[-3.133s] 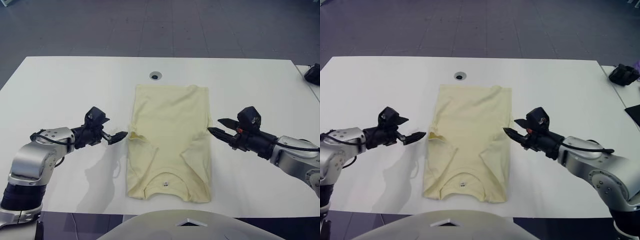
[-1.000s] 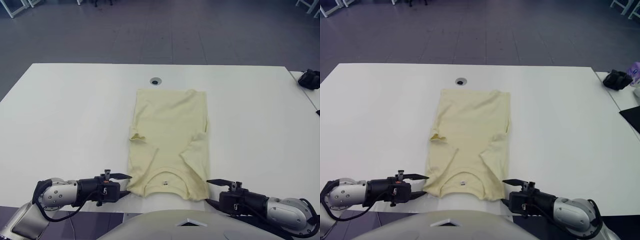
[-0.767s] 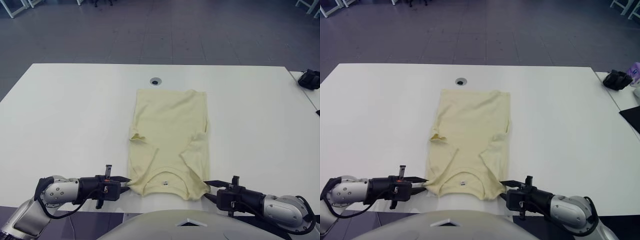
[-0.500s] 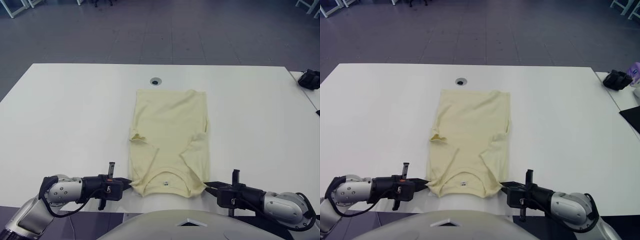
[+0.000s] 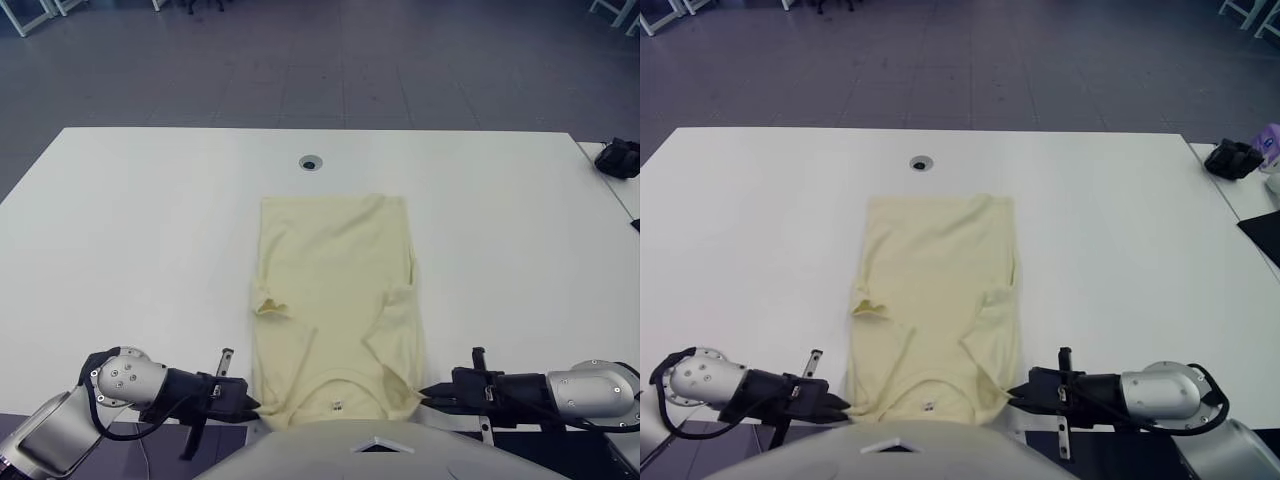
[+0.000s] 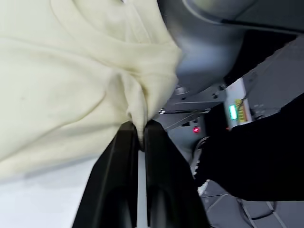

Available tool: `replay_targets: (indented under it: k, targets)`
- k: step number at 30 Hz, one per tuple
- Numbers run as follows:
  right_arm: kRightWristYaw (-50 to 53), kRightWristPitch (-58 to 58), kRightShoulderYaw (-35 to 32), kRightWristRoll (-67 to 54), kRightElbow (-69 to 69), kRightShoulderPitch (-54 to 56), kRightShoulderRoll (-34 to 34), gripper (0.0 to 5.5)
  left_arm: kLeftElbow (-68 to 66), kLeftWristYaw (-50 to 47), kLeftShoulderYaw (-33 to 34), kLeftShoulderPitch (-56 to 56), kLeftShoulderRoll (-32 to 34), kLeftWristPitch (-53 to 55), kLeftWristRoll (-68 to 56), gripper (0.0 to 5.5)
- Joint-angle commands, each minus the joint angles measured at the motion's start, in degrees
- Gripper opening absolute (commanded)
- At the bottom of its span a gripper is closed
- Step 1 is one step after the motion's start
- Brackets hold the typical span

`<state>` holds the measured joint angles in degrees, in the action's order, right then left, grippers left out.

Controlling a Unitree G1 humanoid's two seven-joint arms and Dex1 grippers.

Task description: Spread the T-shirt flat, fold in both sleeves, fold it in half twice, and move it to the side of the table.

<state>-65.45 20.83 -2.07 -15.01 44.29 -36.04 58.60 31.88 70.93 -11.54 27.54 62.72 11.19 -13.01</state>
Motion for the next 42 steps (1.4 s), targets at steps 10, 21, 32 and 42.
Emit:
replay_targets:
  k: [10, 21, 32, 42]
  targets:
    - [-5.2, 12.1, -3.4, -11.8, 3.1, 9.1, 7.6, 0.00, -6.2, 6.4, 1.3, -7.9, 1.1, 6.7, -8.3, 0.00]
    - [-11.5, 7.0, 4.0, -9.3, -18.3, 38.0, 7.3, 0.00, -14.4, 11.6, 1.9, -39.9, -2.9, 22.2, -17.6, 0.00]
    - [-14.3, -3.2, 14.3, 0.7, -43.7, 64.7, -4.6, 0.00, -31.7, 13.4, -1.3, -56.2, -9.0, 18.1, -10.7, 0.00]
    - [-10.8, -15.7, 18.1, 9.8, -72.5, 83.7, -18.9, 0.00, -50.9, 11.7, -2.8, -67.3, -17.2, 10.8, -2.9, 0.00]
